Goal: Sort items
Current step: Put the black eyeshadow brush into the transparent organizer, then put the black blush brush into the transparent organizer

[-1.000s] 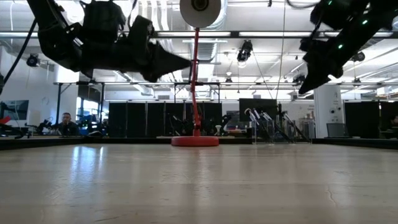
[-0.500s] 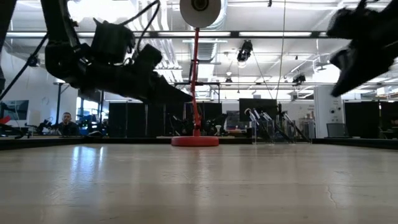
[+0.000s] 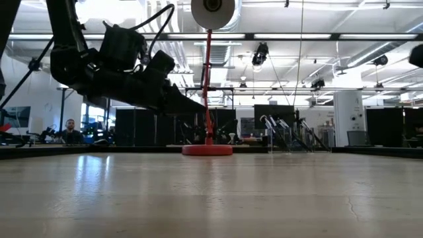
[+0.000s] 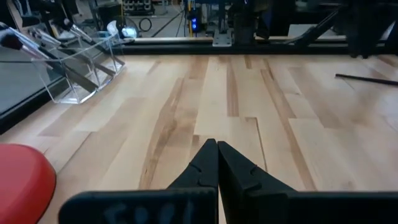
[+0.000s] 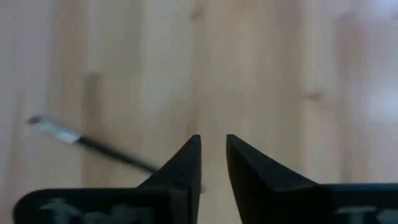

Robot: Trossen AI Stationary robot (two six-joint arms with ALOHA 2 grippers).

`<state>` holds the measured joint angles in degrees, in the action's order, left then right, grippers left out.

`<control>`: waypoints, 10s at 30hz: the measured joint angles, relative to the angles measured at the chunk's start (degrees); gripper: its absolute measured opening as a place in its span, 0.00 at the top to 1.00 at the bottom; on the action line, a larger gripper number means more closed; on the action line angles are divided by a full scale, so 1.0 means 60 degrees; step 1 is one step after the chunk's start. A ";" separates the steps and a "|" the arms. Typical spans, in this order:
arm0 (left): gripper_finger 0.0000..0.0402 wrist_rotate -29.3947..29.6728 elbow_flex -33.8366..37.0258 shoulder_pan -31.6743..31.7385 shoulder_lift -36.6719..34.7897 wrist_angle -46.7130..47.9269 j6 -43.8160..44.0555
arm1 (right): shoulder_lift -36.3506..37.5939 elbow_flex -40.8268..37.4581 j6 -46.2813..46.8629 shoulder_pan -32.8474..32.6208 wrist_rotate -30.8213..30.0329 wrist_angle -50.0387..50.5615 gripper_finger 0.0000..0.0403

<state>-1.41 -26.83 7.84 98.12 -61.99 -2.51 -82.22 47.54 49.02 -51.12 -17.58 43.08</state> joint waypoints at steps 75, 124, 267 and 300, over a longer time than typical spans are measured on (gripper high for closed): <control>1.00 0.0109 0.0146 0.0011 -0.0017 0.0271 -0.0732 | -0.4692 0.3319 -0.1515 0.0356 0.2521 0.0531 0.95; 1.00 0.0247 0.0102 0.0051 -0.0017 -0.0170 0.0387 | 0.7428 -0.4027 -0.9433 1.3228 -0.1119 -0.9284 0.98; 0.65 0.0635 -0.3862 -0.7224 -0.1682 1.9094 1.4991 | 0.5306 -0.6854 -0.8667 1.3119 0.2426 -1.3791 0.98; 0.99 0.4841 -0.3752 -0.5839 -0.3255 1.7923 0.9817 | 0.5301 -0.6854 -0.8850 1.3119 0.2426 -1.3732 0.98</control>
<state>27.64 -49.34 -27.20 78.59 45.55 56.39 -50.41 6.42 -4.08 27.59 -3.03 -39.31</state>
